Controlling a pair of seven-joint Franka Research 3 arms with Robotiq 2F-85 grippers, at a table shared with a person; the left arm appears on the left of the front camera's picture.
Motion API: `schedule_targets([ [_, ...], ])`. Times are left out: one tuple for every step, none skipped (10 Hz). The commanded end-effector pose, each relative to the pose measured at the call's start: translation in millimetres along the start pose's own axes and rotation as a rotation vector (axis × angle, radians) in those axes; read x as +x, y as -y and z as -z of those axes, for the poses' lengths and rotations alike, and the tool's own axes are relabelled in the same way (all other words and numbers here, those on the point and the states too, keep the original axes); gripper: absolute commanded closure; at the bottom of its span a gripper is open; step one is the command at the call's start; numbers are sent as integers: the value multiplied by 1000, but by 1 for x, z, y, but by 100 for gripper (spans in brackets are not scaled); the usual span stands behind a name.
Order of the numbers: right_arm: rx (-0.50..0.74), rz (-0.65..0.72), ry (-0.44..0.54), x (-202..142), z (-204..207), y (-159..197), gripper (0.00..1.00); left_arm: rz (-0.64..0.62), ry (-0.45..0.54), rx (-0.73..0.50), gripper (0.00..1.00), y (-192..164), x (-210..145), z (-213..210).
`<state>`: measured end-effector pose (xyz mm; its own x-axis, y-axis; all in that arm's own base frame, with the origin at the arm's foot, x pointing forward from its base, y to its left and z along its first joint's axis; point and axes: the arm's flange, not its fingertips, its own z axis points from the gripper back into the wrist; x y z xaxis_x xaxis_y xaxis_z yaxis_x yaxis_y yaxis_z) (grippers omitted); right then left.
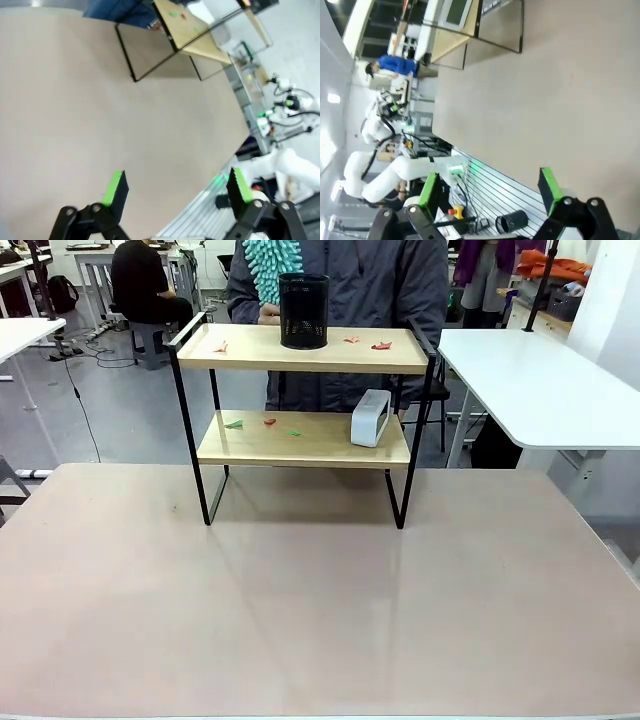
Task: Clean the shelf.
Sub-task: Pick up the Duster from the human.
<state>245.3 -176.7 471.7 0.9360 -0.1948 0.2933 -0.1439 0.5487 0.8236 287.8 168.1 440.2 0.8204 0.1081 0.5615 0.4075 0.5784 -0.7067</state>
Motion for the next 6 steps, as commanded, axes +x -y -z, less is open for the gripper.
schedule_targets([
  [-2, -64, -20, 7, -1, -10, 0, 64, -5, -21, 0, 9, 5, 2],
  [-2, -64, -20, 7, -1, -10, 0, 64, -5, -21, 0, 9, 5, 2],
  [-2, -64, -20, 7, -1, -10, 0, 64, -5, -21, 0, 9, 5, 2],
  [-2, -64, -20, 7, -1, -10, 0, 64, -5, -21, 0, 9, 5, 2],
  [-2, -64, -20, 7, -1, -10, 0, 64, -5, -21, 0, 9, 5, 2],
  [-2, -64, -20, 7, -1, -10, 0, 64, -5, -21, 0, 9, 5, 2],
])
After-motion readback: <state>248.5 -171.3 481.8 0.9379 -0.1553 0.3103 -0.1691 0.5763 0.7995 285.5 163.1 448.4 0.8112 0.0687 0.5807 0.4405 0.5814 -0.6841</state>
